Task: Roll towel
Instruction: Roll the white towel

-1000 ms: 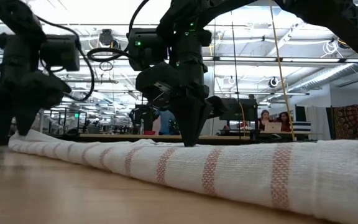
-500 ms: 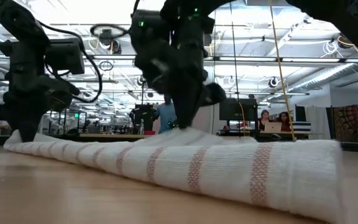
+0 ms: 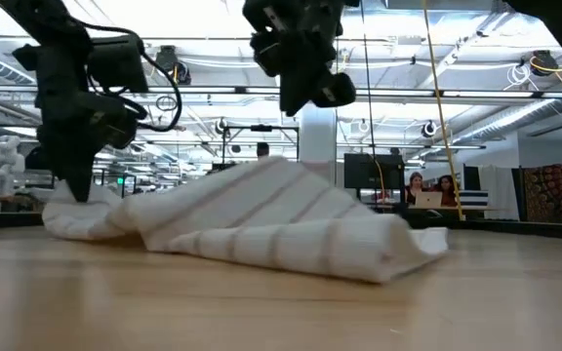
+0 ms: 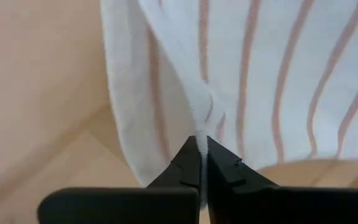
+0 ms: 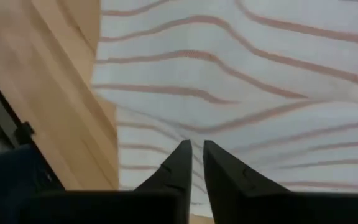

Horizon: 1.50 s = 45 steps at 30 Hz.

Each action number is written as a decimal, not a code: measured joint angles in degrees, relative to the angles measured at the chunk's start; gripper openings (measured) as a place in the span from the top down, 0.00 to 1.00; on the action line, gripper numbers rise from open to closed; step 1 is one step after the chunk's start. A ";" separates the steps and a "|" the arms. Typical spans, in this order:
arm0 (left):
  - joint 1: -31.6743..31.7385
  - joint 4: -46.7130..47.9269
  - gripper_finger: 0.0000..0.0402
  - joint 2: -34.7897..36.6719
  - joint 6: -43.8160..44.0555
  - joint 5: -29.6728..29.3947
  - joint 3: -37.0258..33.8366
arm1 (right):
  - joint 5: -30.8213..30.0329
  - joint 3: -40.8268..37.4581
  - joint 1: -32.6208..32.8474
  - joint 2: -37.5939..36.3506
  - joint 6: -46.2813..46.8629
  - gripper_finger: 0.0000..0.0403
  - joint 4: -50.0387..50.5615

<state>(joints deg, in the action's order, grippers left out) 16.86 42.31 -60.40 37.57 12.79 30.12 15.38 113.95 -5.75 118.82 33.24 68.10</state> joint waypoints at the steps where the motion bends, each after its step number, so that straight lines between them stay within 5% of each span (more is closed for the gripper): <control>1: -0.02 0.07 0.99 -0.07 -0.01 -0.92 0.07 | 0.00 0.00 -0.46 -0.22 -0.26 0.89 0.69; 11: 0.23 -2.90 1.00 -0.24 -4.72 -6.39 0.12 | -0.05 -0.07 -1.66 2.16 -3.49 0.69 -4.06; 19: 0.11 -5.39 1.00 -0.18 -6.65 -5.94 0.12 | -4.03 0.00 -12.63 3.20 6.94 0.53 -14.08; 27: -0.14 -7.43 1.00 -0.18 -6.54 -5.34 0.14 | -3.73 -0.02 -18.30 7.78 4.75 0.52 -9.39; 45: -0.13 -7.28 1.00 -0.18 -7.22 -5.44 0.16 | -8.39 -0.20 -14.63 16.29 -4.38 0.54 -3.61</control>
<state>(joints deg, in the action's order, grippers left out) 16.73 35.03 -60.58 30.35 7.35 30.28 6.99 113.75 -20.38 135.10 28.86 64.49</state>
